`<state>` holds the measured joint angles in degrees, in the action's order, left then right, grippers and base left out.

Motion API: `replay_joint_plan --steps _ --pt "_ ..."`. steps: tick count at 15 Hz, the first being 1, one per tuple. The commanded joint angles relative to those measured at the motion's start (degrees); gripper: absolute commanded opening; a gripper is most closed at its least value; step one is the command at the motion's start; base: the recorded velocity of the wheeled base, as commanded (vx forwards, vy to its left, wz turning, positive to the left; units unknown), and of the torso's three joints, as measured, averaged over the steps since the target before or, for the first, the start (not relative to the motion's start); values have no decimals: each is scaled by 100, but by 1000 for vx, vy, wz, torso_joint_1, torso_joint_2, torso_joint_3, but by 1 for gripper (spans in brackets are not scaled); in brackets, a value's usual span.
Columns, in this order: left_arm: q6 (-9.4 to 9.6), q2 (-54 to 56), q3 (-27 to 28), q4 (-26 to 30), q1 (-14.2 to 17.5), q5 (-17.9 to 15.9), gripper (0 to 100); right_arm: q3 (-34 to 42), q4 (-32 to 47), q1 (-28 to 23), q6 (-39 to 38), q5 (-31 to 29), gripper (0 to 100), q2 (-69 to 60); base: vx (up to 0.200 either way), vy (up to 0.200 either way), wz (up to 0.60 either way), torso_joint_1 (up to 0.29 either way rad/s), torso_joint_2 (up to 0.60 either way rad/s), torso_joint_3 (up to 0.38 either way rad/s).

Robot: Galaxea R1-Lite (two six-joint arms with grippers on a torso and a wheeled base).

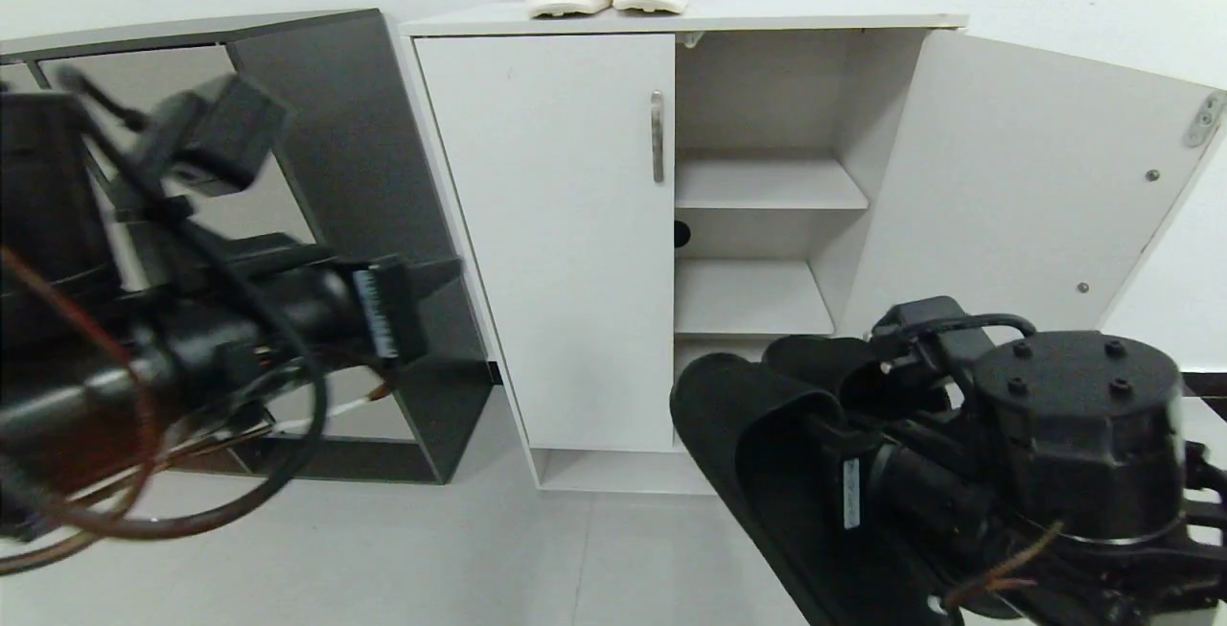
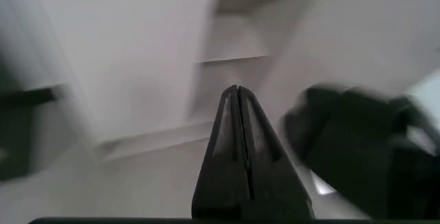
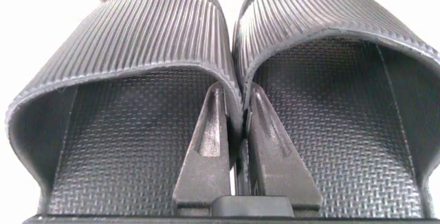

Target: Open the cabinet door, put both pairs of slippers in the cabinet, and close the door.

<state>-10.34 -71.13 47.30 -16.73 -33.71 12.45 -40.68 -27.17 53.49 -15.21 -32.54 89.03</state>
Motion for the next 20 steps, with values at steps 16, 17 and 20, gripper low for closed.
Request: replay_joint_plan --steps 16,17,20 --pt "1341 7113 -4730 1462 3362 -1877 0 -335 -957 -463 54 -877 0 1222 0 0 0 0 0 0" --pt "1456 7113 -4730 1462 3362 -1992 0 -327 -1044 -419 62 -842 0 1231 0 0 0 0 0 0" --pt "1350 7096 -4730 1743 3362 -1297 0 -300 -1185 -304 89 -842 0 1240 0 0 0 0 0 0"
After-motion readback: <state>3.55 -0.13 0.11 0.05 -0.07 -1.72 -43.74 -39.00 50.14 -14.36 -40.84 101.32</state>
